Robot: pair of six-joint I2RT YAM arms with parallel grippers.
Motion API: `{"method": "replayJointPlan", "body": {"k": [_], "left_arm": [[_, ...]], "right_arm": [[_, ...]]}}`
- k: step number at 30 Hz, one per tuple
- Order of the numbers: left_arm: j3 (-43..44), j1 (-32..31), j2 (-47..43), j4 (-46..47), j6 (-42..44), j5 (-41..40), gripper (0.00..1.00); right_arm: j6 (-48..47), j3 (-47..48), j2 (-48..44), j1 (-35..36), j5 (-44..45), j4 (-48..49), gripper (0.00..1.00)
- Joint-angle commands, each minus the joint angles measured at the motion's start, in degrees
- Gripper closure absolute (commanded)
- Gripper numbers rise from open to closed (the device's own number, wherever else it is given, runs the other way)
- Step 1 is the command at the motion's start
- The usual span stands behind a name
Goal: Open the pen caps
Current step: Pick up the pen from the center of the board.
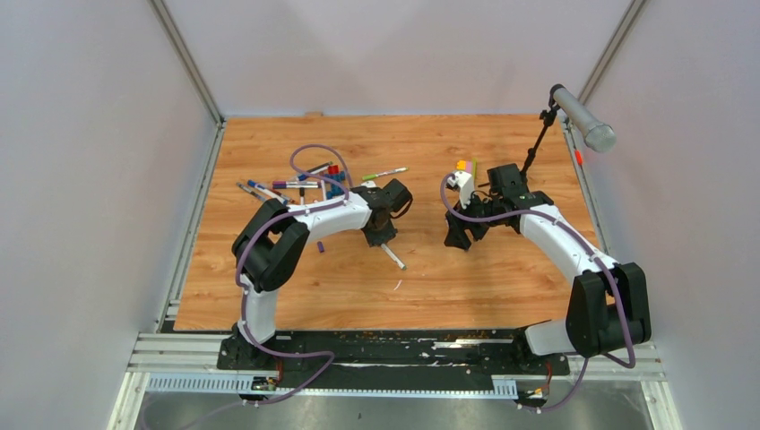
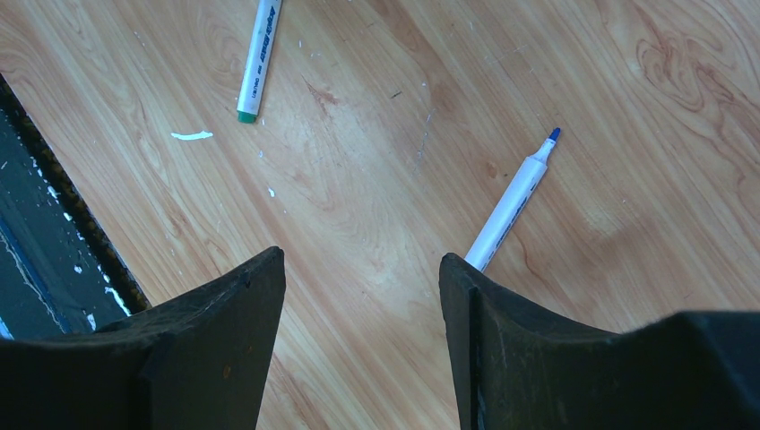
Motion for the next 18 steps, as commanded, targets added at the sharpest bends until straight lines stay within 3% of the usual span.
{"method": "replayJointPlan", "body": {"k": [1, 12, 18], "left_arm": [[-0.5, -0.1, -1.5, 0.2, 1.7, -1.4, 0.66], [-1.6, -0.1, -1.2, 0.8, 2.5, 0.3, 0.69], [-1.0, -0.1, -1.1, 1.2, 4.8, 0.3, 0.97]], "right_arm": [[-0.2, 2.4, -1.6, -0.2, -1.3, 0.6, 0.36], [-0.2, 2.3, -1.6, -0.3, -1.4, 0.6, 0.36], [-0.2, 2.4, -1.7, -0.2, -1.7, 0.5, 0.36]]}}
